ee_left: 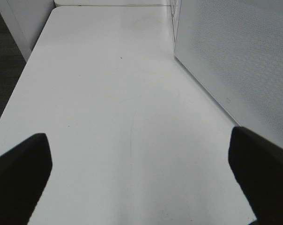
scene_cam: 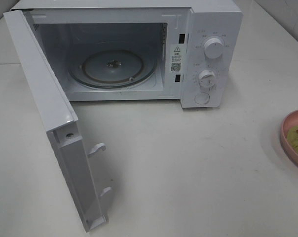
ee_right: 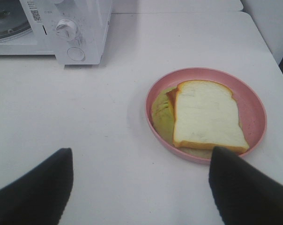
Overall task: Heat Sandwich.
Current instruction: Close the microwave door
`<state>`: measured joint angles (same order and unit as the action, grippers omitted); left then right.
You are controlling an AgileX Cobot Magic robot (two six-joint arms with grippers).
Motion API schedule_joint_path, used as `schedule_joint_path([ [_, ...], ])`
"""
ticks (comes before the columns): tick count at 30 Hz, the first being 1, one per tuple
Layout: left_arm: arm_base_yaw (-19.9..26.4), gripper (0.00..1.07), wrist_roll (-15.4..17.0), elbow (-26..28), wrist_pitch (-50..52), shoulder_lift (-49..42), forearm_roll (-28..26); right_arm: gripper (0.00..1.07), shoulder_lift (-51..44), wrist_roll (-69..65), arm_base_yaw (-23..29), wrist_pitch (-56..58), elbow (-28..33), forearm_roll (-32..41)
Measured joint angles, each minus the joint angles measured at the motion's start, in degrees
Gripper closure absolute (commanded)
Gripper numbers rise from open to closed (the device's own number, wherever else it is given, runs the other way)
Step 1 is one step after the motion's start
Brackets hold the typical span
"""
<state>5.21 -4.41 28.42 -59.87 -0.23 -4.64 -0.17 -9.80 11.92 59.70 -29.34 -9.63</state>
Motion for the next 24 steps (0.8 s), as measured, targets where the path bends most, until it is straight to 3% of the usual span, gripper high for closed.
schedule_joint_path([
  [24,0.0,0.09,0.0,0.0,0.0,0.0,0.0,0.31,0.0,0.3,0.0,0.0,0.0,0.0],
])
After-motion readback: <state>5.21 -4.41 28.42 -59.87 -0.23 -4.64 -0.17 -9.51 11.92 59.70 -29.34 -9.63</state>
